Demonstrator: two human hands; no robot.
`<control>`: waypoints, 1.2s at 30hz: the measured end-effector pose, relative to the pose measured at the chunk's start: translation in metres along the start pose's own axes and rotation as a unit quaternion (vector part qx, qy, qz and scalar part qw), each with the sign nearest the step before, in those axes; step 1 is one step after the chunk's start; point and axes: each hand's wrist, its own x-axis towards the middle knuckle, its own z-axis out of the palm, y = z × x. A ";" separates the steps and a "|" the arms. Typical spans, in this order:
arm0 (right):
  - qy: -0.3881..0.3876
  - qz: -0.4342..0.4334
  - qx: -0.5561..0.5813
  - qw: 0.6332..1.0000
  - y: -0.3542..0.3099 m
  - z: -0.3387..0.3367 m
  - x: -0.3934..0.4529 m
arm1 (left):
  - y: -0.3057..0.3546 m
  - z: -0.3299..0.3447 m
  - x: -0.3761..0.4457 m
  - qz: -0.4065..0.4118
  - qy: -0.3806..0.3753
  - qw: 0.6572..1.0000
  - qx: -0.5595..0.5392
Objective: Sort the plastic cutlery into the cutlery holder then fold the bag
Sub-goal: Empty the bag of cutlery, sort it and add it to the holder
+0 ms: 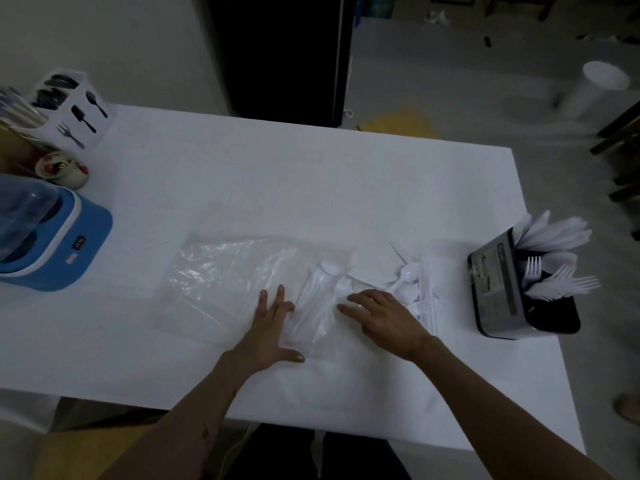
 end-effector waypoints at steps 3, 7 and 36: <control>0.001 -0.017 -0.005 1.000 -0.007 0.005 0.010 | -0.002 0.001 -0.005 0.012 -0.019 1.000 -0.009; 0.010 -0.038 -0.023 0.999 -0.008 0.014 0.026 | -0.009 0.007 -0.012 0.038 -0.008 0.997 0.063; -0.001 -0.033 -0.059 0.998 0.004 0.002 0.023 | -0.017 0.021 -0.008 0.025 0.038 0.983 0.179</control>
